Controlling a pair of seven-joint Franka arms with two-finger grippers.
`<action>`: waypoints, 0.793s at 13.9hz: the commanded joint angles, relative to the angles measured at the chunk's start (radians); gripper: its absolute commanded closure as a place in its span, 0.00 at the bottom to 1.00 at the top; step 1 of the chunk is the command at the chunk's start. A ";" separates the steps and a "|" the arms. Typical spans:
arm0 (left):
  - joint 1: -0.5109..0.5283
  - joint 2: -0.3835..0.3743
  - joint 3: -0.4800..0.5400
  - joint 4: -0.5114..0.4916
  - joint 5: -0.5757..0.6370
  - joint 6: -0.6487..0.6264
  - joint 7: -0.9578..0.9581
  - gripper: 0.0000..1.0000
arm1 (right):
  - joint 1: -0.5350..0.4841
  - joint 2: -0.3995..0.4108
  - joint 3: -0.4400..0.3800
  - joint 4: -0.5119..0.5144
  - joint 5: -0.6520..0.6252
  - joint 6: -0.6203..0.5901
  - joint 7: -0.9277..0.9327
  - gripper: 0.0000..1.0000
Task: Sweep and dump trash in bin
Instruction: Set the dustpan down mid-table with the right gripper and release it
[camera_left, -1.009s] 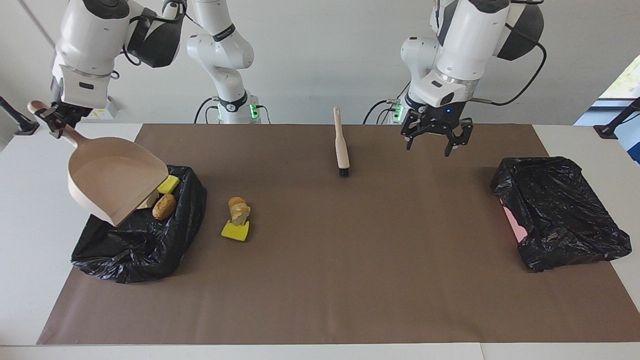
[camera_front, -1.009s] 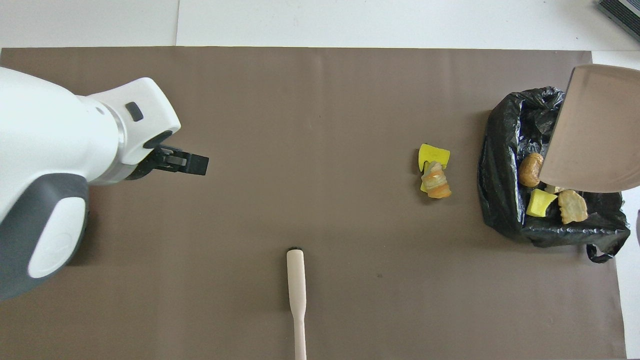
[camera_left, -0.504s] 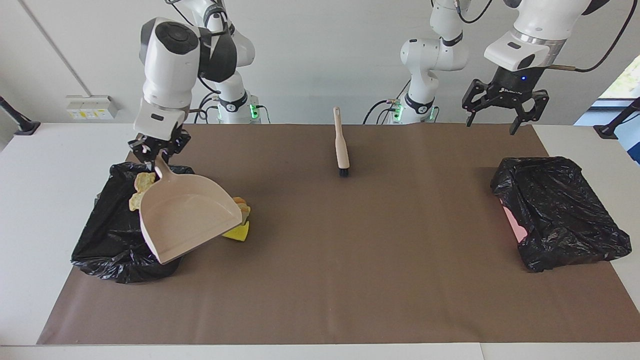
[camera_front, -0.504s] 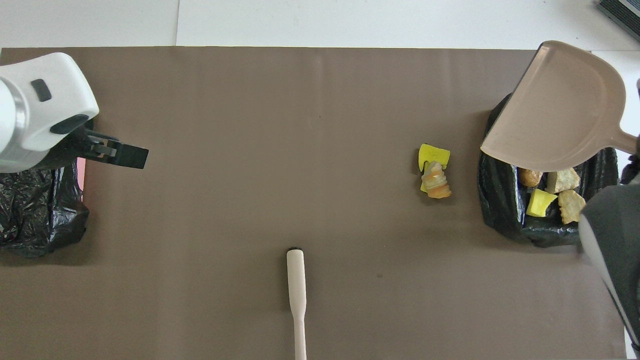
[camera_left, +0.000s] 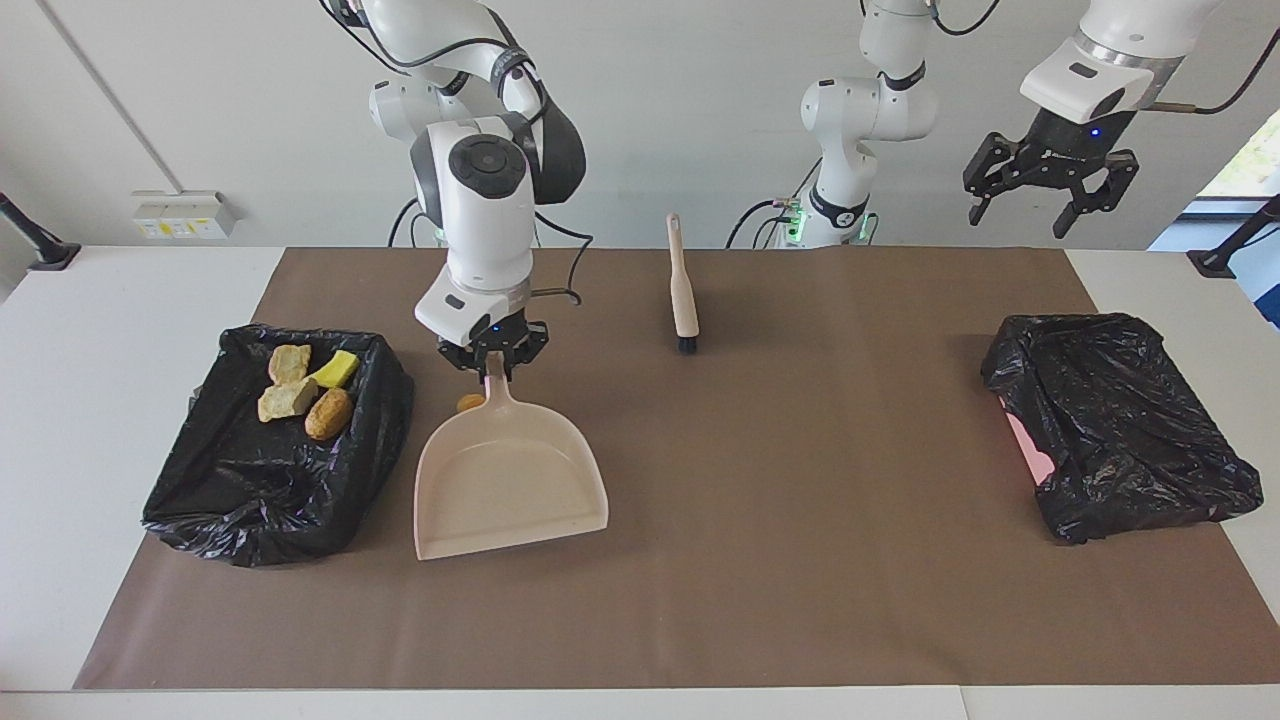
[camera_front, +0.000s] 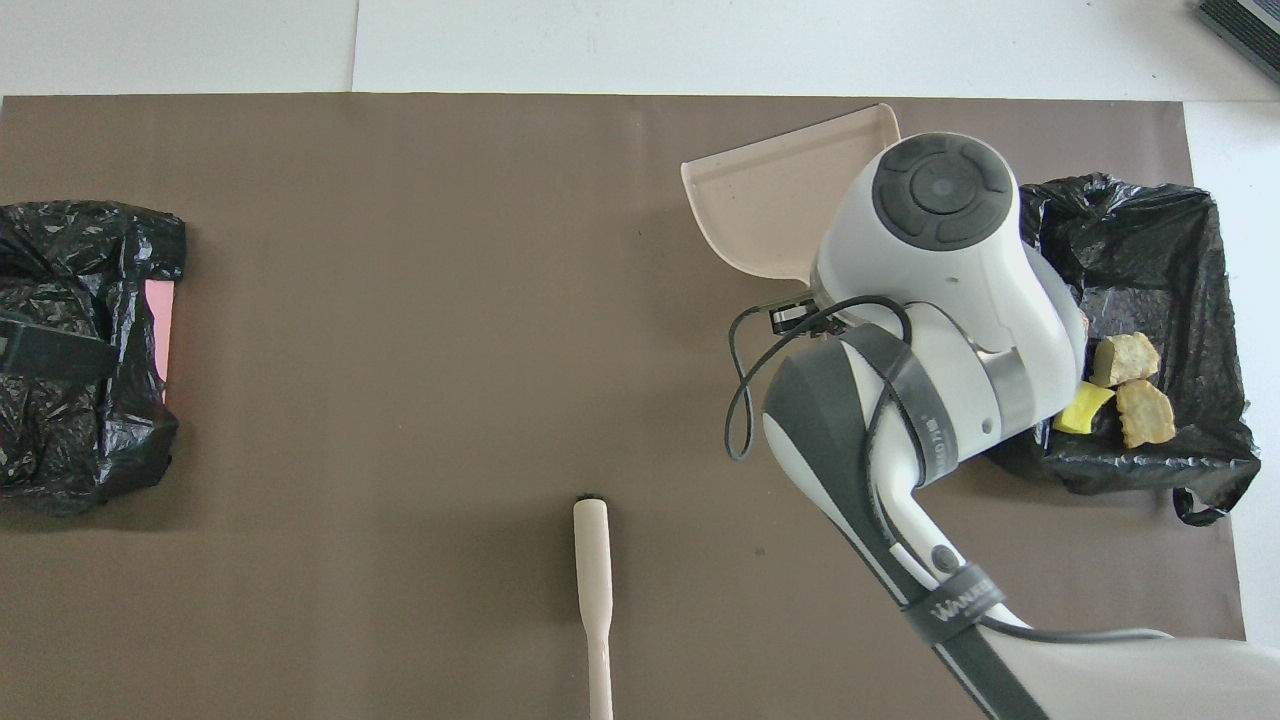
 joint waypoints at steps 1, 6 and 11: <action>0.012 -0.006 -0.009 -0.002 0.001 -0.023 0.003 0.00 | 0.066 0.120 -0.003 0.109 0.076 0.070 0.123 1.00; 0.008 0.000 -0.010 0.013 0.001 -0.030 0.003 0.00 | 0.186 0.352 -0.005 0.332 0.097 0.141 0.307 1.00; 0.014 -0.011 -0.009 0.003 0.002 -0.039 0.002 0.00 | 0.244 0.414 -0.003 0.314 0.100 0.242 0.358 1.00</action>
